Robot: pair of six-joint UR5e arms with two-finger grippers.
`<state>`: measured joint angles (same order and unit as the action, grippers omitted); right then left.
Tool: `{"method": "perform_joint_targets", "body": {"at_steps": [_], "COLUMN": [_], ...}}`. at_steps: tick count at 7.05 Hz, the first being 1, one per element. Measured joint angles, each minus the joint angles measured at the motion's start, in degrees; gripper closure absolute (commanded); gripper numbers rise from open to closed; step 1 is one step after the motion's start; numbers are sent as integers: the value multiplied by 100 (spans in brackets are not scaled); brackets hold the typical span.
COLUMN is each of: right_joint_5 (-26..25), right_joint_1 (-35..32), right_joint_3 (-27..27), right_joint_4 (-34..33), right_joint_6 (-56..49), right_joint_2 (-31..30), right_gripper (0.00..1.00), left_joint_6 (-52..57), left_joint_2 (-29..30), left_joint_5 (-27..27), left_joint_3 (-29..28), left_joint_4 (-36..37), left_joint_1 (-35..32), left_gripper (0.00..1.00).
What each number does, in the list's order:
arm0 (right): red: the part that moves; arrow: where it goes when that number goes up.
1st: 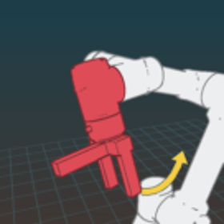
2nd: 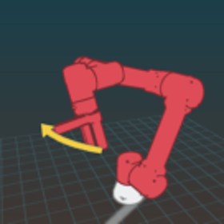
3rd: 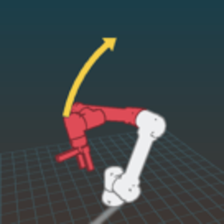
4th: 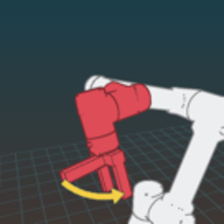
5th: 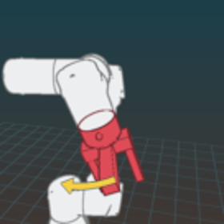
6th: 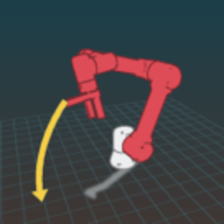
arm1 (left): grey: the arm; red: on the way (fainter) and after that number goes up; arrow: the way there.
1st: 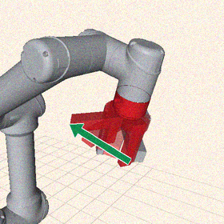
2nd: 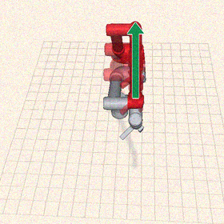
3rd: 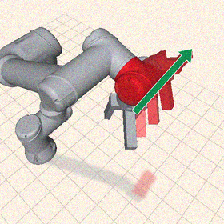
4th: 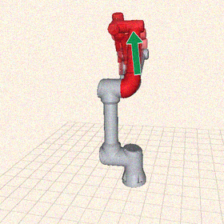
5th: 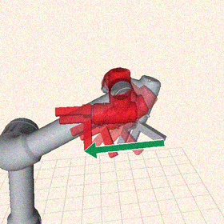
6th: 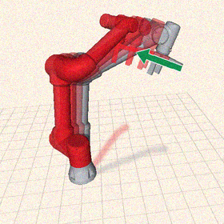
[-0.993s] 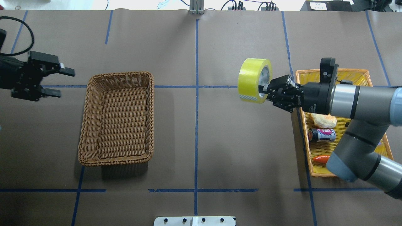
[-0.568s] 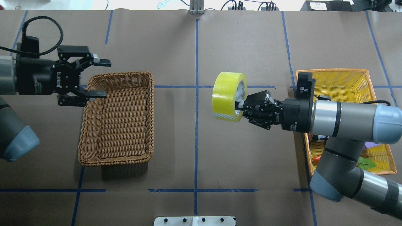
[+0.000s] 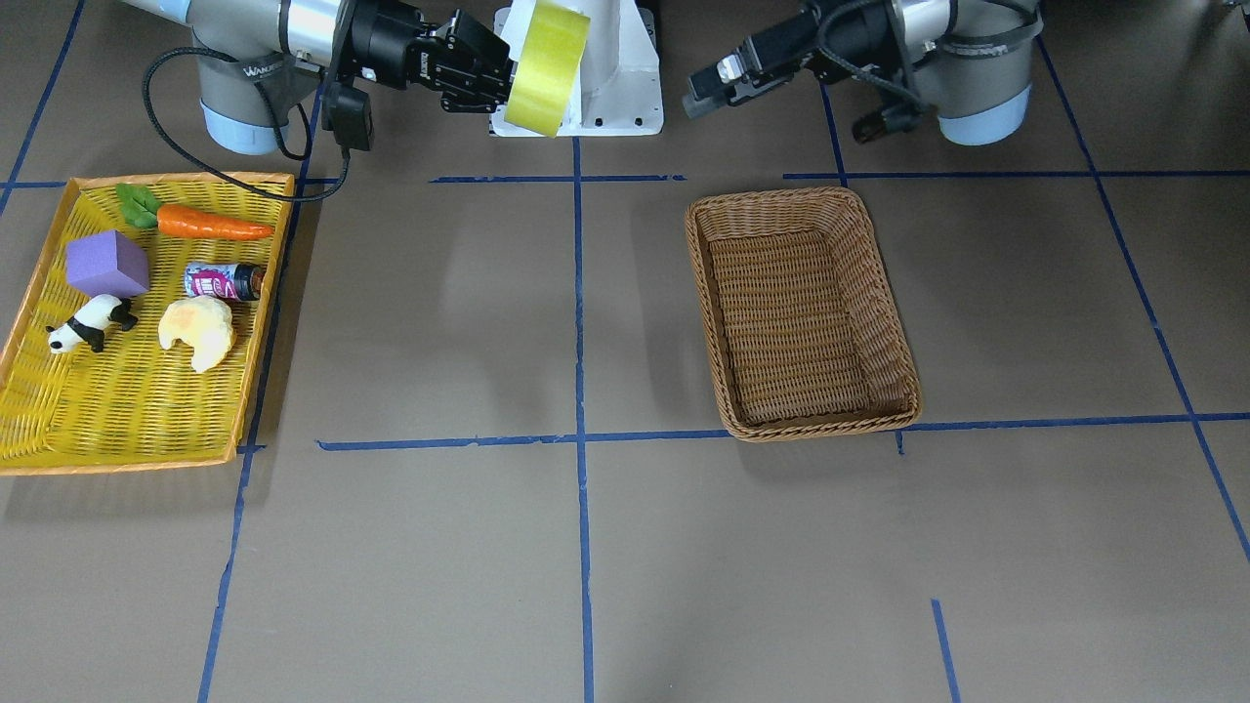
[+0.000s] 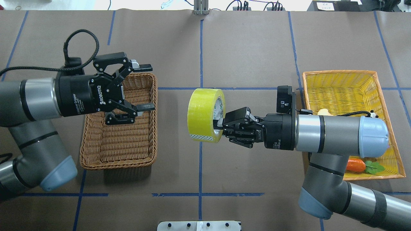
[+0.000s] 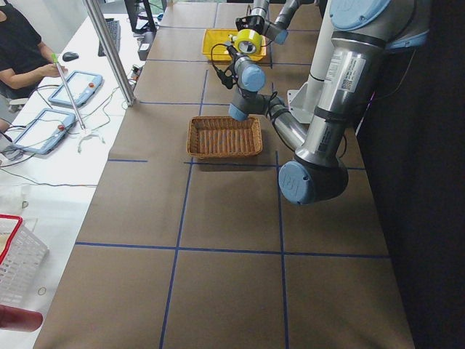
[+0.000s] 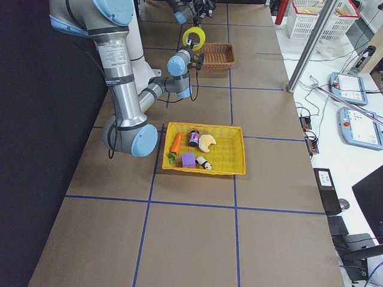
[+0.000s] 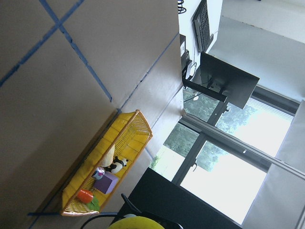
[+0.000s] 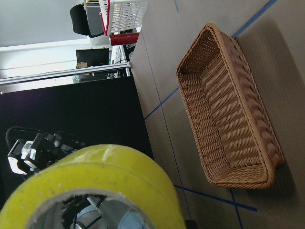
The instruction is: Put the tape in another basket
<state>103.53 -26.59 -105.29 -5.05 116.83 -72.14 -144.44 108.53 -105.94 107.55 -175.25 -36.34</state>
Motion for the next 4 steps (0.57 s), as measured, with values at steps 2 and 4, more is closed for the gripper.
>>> {"method": "perform_joint_targets", "body": {"at_steps": [2, 4], "right_joint_5": [6, -1], "right_joint_1": [37, 119], "right_joint_3": [-4, 19], "right_joint_4": [4, -10], "right_joint_6": [17, 21], "right_joint_2": [28, 124], "right_gripper": [99, 99], "left_joint_6": [-100, -80], "left_joint_2": [122, 292], "left_joint_5": [98, 108], "left_joint_3": [-43, -98], "left_joint_4": [-150, -177], "left_joint_1": [278, 592], "left_gripper": [0, 0]}}
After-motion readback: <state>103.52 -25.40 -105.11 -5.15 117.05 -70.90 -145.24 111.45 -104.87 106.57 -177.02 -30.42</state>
